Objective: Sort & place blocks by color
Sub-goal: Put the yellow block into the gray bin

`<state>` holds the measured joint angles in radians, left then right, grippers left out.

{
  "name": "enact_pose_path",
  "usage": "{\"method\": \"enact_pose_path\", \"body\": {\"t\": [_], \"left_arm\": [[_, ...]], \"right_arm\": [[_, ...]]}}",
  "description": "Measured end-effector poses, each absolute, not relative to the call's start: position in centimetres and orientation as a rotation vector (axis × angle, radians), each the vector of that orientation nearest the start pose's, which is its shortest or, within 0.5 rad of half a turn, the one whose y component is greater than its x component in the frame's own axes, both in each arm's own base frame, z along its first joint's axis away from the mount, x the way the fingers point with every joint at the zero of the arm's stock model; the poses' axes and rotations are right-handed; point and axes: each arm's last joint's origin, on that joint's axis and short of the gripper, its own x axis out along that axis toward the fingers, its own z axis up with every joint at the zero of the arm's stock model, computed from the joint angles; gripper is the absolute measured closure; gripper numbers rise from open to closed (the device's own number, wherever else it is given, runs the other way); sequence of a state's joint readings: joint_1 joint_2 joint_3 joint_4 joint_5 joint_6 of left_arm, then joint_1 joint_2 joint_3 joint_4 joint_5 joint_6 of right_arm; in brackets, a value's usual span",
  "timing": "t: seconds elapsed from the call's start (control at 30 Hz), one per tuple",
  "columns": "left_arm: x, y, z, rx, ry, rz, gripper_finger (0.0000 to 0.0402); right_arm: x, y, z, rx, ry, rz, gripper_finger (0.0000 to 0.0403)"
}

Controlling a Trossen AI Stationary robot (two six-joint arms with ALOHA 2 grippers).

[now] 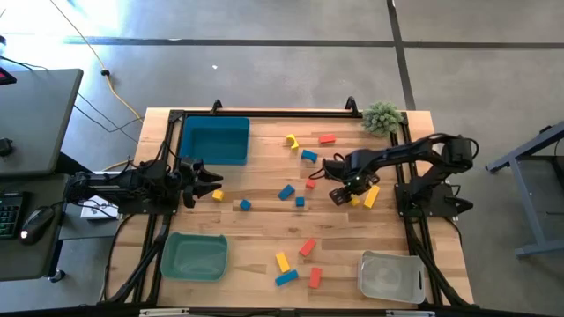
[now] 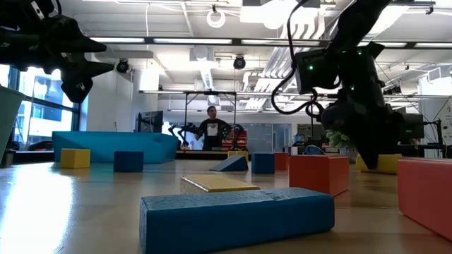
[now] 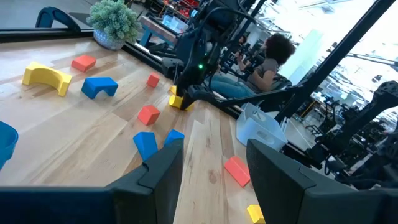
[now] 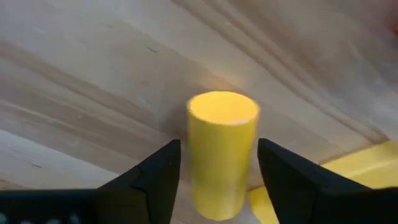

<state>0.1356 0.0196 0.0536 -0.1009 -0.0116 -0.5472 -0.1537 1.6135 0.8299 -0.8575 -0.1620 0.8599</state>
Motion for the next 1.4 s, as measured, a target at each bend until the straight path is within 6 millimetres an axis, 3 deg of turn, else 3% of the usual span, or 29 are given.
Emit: {"method": "enact_pose_path", "body": {"t": [0.23,0.5,0.7,1.0,1.2,1.4], "left_arm": [[9.4,1.3,17.1,-0.55,0.025,0.162,0.0236],[9.4,1.3,17.0,-0.55,0.025,0.162,0.0236],[9.4,1.3,17.0,-0.549,0.025,0.162,0.0236],[9.4,1.3,17.0,-0.497,0.029,0.163,0.0236],[9.4,1.3,17.0,-0.498,0.029,0.162,0.0236],[9.4,1.3,17.0,-0.532,0.026,0.163,0.0236]], "right_arm": [[24.0,-2.3,14.1,0.908,1.551,-0.696,0.0302],[24.1,-1.1,14.7,0.885,1.541,-0.667,0.0303],[25.7,0.7,17.4,0.869,1.457,-0.623,0.0303],[28.6,5.3,23.7,0.772,1.286,-0.501,0.0303],[28.9,8.8,26.9,0.726,1.233,-0.371,0.0303],[28.1,12.0,28.1,0.723,1.247,-0.27,0.0302]]}}
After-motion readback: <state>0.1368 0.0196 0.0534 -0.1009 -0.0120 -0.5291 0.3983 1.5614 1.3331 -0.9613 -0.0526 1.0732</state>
